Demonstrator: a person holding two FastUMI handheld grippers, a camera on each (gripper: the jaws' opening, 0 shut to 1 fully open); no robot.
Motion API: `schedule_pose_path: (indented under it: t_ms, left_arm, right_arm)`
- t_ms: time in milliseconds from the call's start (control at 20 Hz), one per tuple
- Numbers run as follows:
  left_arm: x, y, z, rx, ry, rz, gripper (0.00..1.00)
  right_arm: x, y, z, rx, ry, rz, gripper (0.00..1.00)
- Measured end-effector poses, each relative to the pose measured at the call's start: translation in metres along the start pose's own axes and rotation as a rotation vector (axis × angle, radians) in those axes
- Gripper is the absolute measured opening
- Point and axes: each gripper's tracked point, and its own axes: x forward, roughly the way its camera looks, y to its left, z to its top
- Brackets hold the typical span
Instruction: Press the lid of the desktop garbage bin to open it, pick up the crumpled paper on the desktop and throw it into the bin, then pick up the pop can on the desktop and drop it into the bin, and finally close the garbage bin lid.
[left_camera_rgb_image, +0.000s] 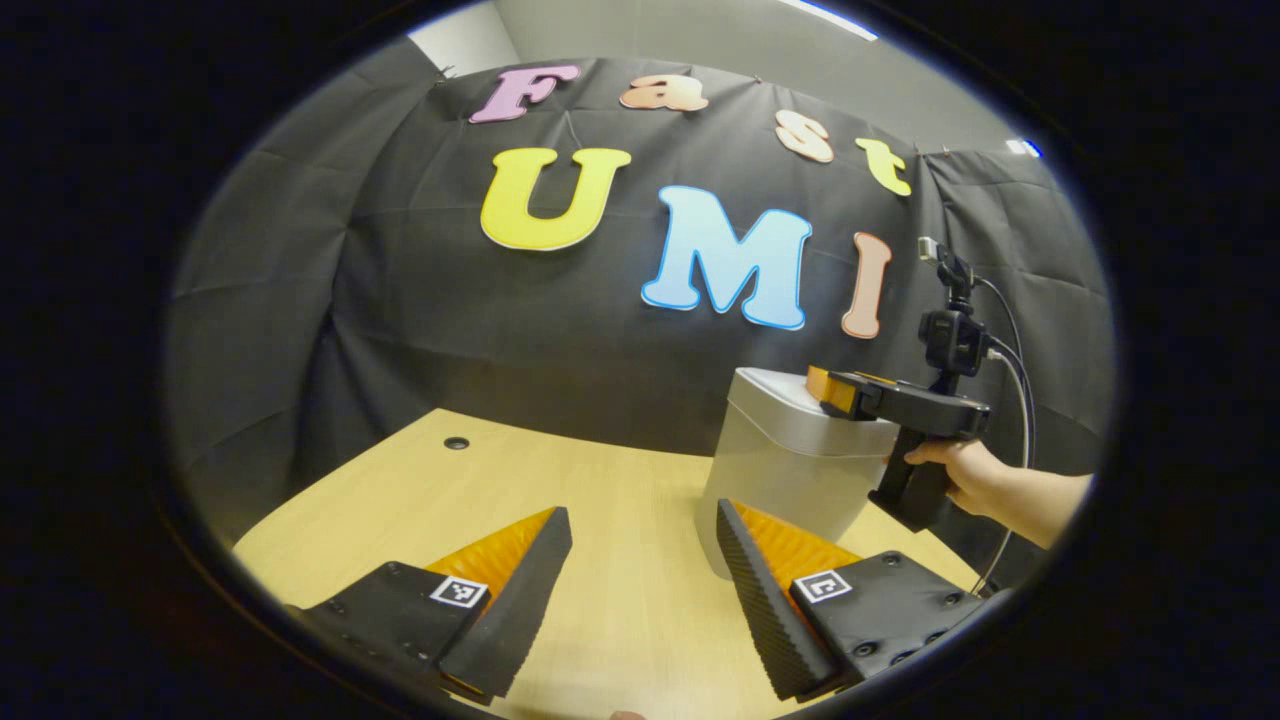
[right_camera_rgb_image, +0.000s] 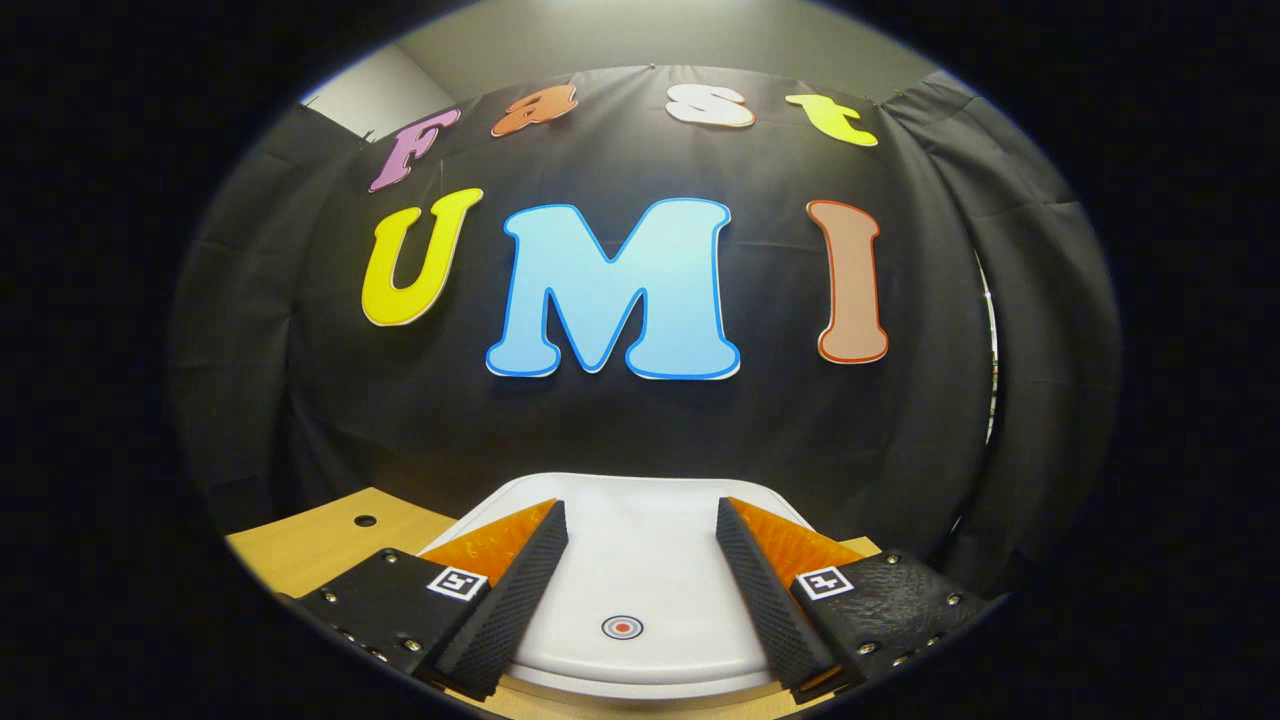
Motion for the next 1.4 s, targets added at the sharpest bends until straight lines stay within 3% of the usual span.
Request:
schedule_pose_path:
  t_ms: [350, 550, 850, 1400]
  left_arm:
    - [-0.003, 0.003, -0.001, 0.010, 0.011, -0.005, 0.95]
    - [-0.004, 0.004, 0.003, 0.020, 0.005, -0.024, 0.96]
    - [-0.018, -0.006, 0.018, 0.016, -0.037, -0.052, 0.96]
    - [-0.044, -0.032, 0.038, 0.049, -0.113, 0.079, 0.96]
  right_arm:
    - [0.015, -0.012, -0.001, 0.021, -0.017, -0.052, 0.97]
    - [0.012, -0.015, 0.007, 0.019, -0.092, -0.072, 0.97]
    - [0.011, -0.015, 0.001, 0.024, -0.032, -0.084, 0.97]
    - [-0.032, -0.015, 0.000, 0.028, 0.048, -0.009, 0.96]
